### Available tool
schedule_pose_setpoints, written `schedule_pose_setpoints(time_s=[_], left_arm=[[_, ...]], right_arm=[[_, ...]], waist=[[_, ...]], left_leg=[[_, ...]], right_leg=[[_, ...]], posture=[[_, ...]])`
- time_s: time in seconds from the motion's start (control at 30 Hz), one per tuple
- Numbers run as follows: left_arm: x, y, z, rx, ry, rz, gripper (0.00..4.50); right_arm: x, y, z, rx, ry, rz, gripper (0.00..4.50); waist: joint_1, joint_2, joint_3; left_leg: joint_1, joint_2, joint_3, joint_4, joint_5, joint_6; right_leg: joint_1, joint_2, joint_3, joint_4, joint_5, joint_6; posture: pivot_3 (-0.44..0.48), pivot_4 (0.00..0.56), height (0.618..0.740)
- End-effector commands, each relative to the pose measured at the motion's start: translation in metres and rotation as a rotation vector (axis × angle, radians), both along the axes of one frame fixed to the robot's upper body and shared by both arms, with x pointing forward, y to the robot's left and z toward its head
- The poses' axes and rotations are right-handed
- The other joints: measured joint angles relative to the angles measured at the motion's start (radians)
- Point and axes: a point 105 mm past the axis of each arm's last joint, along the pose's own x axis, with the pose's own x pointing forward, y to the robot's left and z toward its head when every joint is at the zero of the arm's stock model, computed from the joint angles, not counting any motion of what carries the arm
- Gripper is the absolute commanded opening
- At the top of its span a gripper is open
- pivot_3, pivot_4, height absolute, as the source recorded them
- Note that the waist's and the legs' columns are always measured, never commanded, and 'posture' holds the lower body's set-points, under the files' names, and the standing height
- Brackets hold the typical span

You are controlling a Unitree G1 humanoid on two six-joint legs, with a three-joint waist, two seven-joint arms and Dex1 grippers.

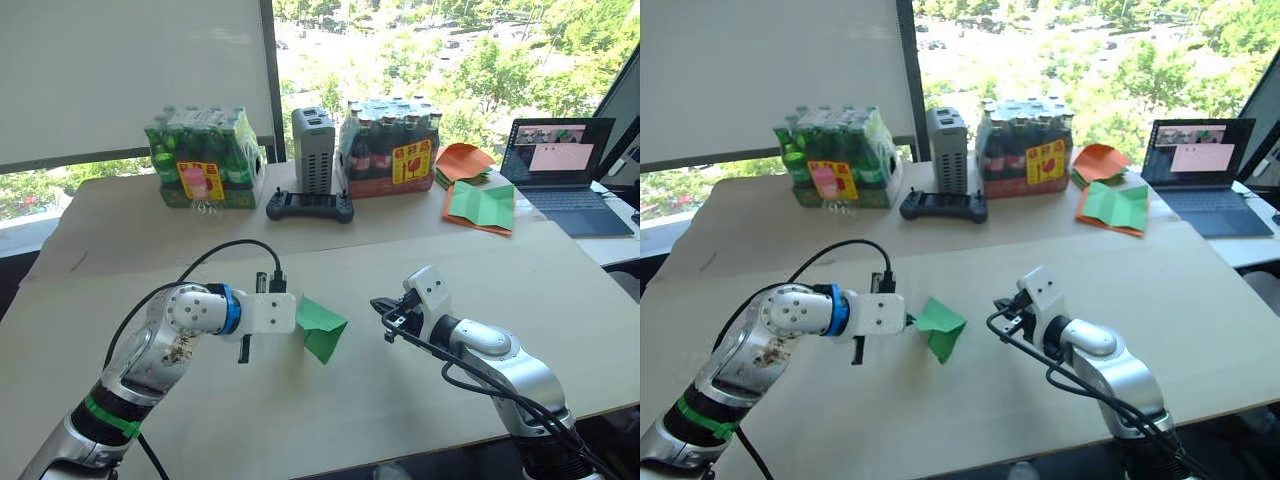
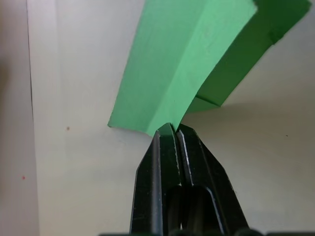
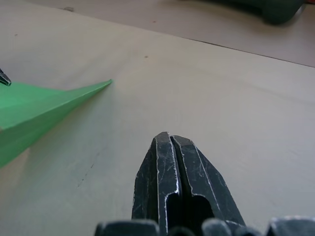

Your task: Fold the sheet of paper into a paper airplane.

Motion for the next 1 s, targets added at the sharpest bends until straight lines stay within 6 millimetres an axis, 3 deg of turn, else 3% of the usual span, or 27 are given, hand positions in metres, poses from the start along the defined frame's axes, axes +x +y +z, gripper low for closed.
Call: schedule_pose_setpoints(time_s=[0.03,0.2,0.23,0.33,0.47,0.67,0.8,0.9,1.0], left_arm=[[-0.001,-0.004,0.0,-0.015,-0.011,0.068,0.03],[-0.003,-0.006,-0.018,0.01,0.009,0.099,0.03],[-0.003,-0.008,-0.021,0.006,0.012,0.101,0.58],[0.0,-0.008,-0.025,-0.013,0.011,0.125,1.55],[-0.003,-0.005,-0.006,-0.147,0.045,0.131,2.86],[-0.02,0.014,0.019,-0.335,0.193,0.132,2.86],[-0.02,0.042,0.005,-0.371,0.271,0.213,2.89],[-0.018,0.046,-0.006,-0.405,0.29,0.241,2.89],[-0.019,0.045,-0.015,-0.399,0.303,0.243,2.89]], right_arm=[[0.001,0.007,0.01,0.018,-0.053,0.018,0.0],[0.002,0.01,0.01,0.03,-0.048,0.031,0.0],[0.002,0.011,0.01,0.03,-0.048,0.034,0.0],[0.002,0.011,0.01,0.03,-0.049,0.035,0.0],[-0.001,0.011,0.015,0.033,-0.059,0.035,0.0],[-0.016,0.022,0.023,0.059,-0.086,0.07,0.0],[-0.042,0.042,0.03,0.098,-0.115,0.174,1.24],[-0.059,0.057,0.026,0.037,-0.155,0.258,2.29],[-0.059,0.06,0.013,-0.044,-0.174,0.257,3.34]], waist=[[0.001,0.0,0.0],[0.009,0.0,0.0],[0.013,0.0,0.0],[0.024,0.0,0.0],[0.026,0.0,0.0],[0.025,0.0,0.0],[0.024,0.001,0.0],[0.025,0.001,0.001],[0.03,0.001,0.001]], left_leg=[[0.0,0.0,0.0,0.0,0.0,0.0],[0.0,0.0,0.0,0.0,0.0,0.0],[0.0,0.0,0.0,0.0,0.0,0.0],[0.0,0.0,0.0,0.0,0.0,0.0],[0.0,0.0,0.0,0.0,0.0,0.0],[0.0,0.001,0.0,-0.001,0.0,-0.001],[0.001,0.001,0.0,-0.002,0.0,-0.001],[0.001,0.0,0.0,-0.001,0.0,-0.001],[0.001,0.0,0.0,0.0,0.0,-0.001]], right_leg=[[0.0,0.0,0.0,0.0,0.0,0.0],[0.0,0.0,0.0,-0.001,0.0,0.0],[0.0,0.0,0.0,-0.001,0.0,0.0],[0.0,0.0,0.001,-0.001,0.0,0.0],[0.0,0.0,0.001,-0.001,0.0,0.0],[-0.001,0.0,0.001,-0.001,0.0,0.0],[-0.001,0.0,0.001,-0.001,0.0,0.0],[-0.001,0.0,0.0,-0.001,0.0,-0.001],[0.0,-0.001,0.0,-0.003,0.0,-0.001]], posture=[[0.0,0.15,0.735],[0.0,0.15,0.735],[0.0,0.15,0.735],[0.0,0.15,0.735],[0.0,0.15,0.735],[0.0,0.15,0.735],[0.0,0.15,0.735],[0.0,0.15,0.735],[0.0,0.15,0.735]])
